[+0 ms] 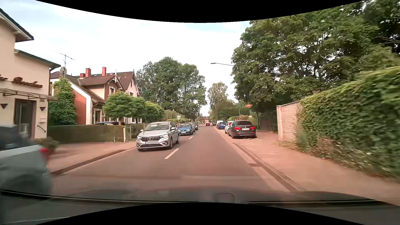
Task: Follow the waypoints while adhering to traffic rules and regulations
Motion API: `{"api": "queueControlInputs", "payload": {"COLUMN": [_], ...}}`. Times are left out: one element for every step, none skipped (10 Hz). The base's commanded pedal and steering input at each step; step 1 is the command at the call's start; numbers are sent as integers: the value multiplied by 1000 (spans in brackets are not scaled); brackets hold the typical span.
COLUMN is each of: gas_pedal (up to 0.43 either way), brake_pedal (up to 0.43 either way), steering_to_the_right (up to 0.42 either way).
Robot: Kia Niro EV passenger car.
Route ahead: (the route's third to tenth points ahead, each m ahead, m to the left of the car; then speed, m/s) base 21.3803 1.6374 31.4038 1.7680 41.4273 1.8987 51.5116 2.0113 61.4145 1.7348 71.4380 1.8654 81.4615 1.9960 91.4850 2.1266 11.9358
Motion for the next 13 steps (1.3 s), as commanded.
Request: {"api": "queueControlInputs", "payload": {"gas_pedal": [197,197,197,197,197,197,197,197,197,197,197,197,197], "brake_pedal": [0,0,0,0,0,0,0,0,0,0,0,0,0], "steering_to_the_right": [-3,-3,-3,-3,-3,-3,-3,-3,-3,-3,-3,-3,-3]}}
